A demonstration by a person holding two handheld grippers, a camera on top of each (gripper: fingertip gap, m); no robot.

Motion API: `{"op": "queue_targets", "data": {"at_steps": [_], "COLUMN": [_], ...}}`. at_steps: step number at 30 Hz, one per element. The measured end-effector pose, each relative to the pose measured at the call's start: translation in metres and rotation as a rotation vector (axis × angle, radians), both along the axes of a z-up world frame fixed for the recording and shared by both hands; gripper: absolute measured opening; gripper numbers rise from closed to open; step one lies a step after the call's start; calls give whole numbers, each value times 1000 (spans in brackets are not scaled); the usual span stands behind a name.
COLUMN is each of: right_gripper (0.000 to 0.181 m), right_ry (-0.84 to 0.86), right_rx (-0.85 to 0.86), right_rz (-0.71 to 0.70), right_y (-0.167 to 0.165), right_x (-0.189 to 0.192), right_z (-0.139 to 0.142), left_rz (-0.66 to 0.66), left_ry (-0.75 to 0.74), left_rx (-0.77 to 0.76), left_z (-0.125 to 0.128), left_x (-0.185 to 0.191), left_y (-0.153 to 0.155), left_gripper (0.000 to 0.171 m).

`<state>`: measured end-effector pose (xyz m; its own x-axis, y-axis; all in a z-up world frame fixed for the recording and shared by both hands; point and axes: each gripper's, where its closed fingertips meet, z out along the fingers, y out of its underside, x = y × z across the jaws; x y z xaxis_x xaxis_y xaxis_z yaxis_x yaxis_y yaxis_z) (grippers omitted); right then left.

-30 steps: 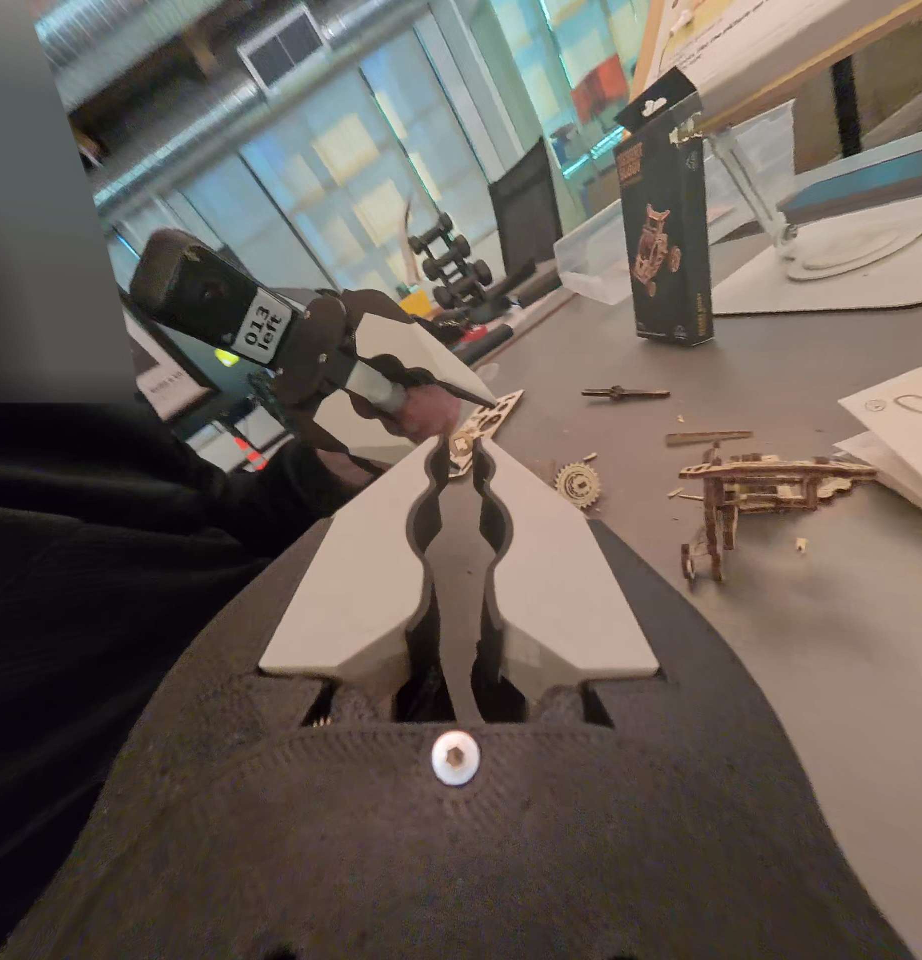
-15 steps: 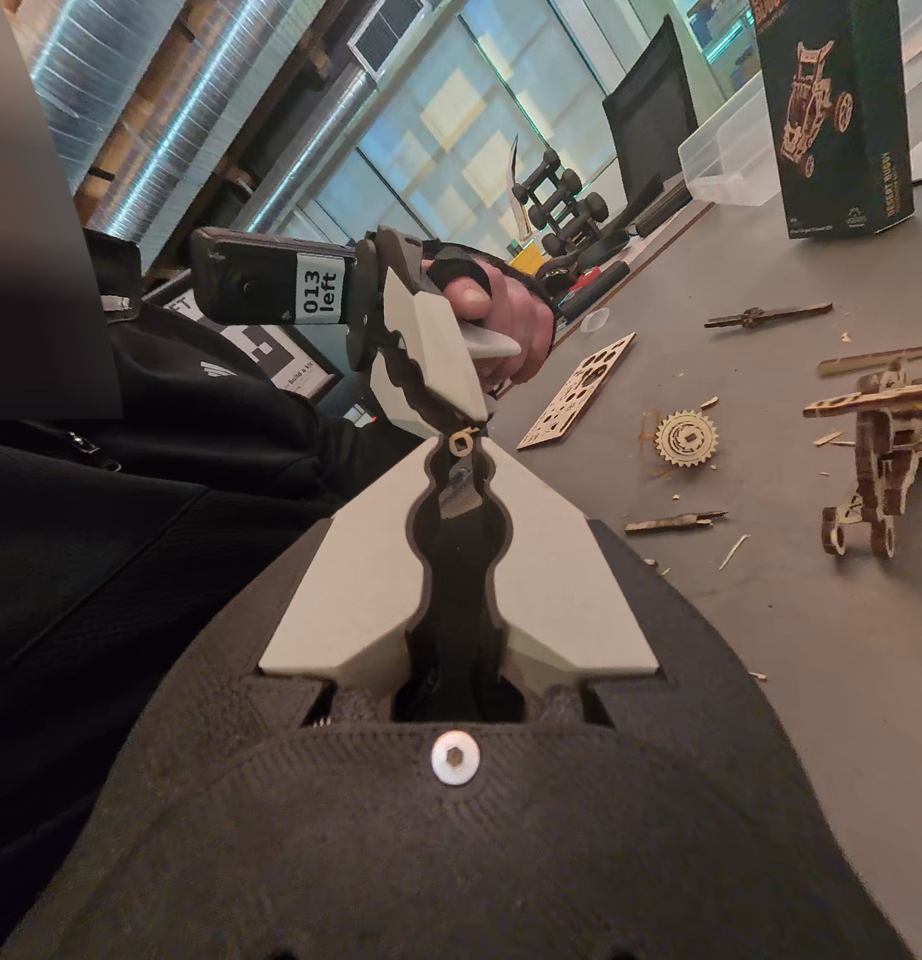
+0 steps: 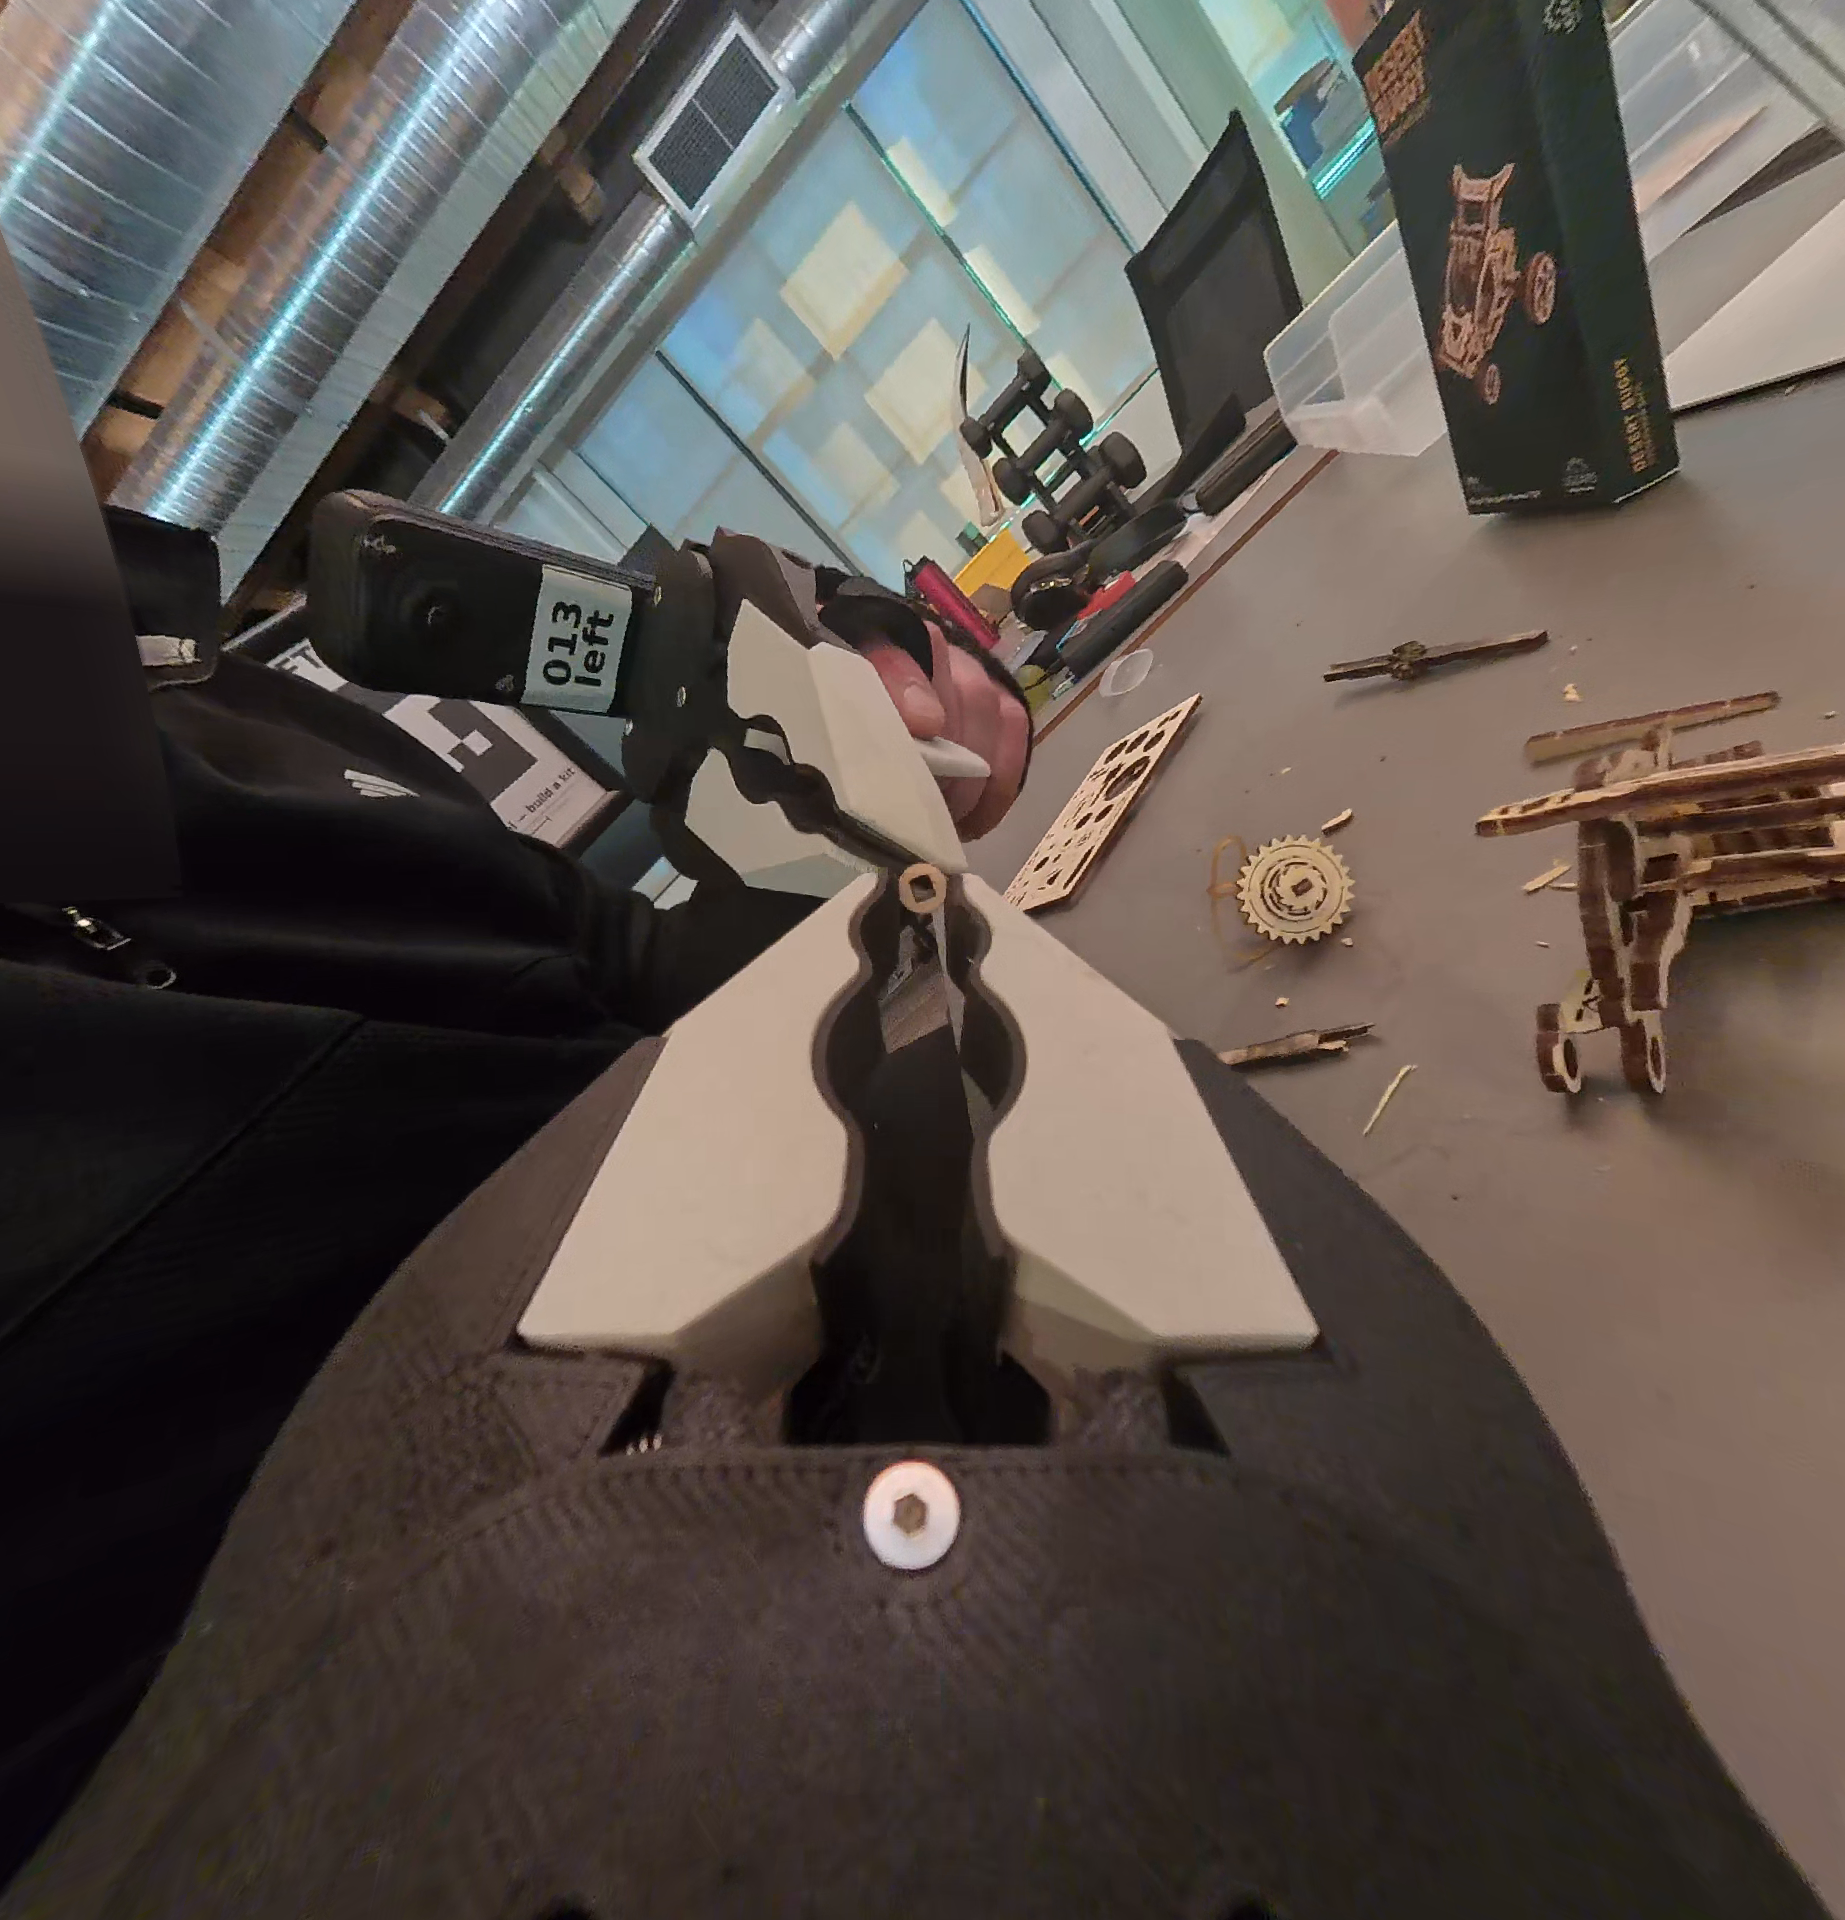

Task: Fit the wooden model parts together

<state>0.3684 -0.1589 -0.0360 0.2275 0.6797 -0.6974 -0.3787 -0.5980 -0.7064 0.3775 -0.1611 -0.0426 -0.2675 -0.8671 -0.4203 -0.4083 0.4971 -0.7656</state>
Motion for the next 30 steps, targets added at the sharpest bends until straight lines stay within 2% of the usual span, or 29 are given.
{"op": "queue_targets", "data": {"at_steps": [3, 7, 10, 16, 20, 24, 27, 30], "right_gripper": [6, 6, 6, 6, 6, 6, 6, 6], "right_ry": [28, -53, -138, -230, -295, -280, -274, -295], "right_rx": [-2, 10, 9, 5, 7, 0, -2, 8], "right_rz": [-40, -69, -49, -49, -28, -24, -40, -55], "right_y": [5, 7, 6, 9, 8, 9, 11, 13], "right_x": [7, 8, -1, -8, -17, -19, -16, -14], "right_z": [1, -7, -19, -33, -43, -43, -43, -44], "left_rz": [79, 156, 241, 434, 439, 410, 367, 371], "left_ry": [14, 51, 86, 215, 257, 310, 292, 271], "left_rx": [-39, -153, -130, -177, -209, -219, -262, -246], "left_z": [-6, -17, -31, -73, -97, -115, -118, -118], "left_x": [-5, -25, -52, -101, -98, -88, -79, -77], "left_y": [10, 17, 32, 75, 84, 85, 82, 83], "left_gripper": [0, 0, 20, 36, 36, 38, 16, 12]}}
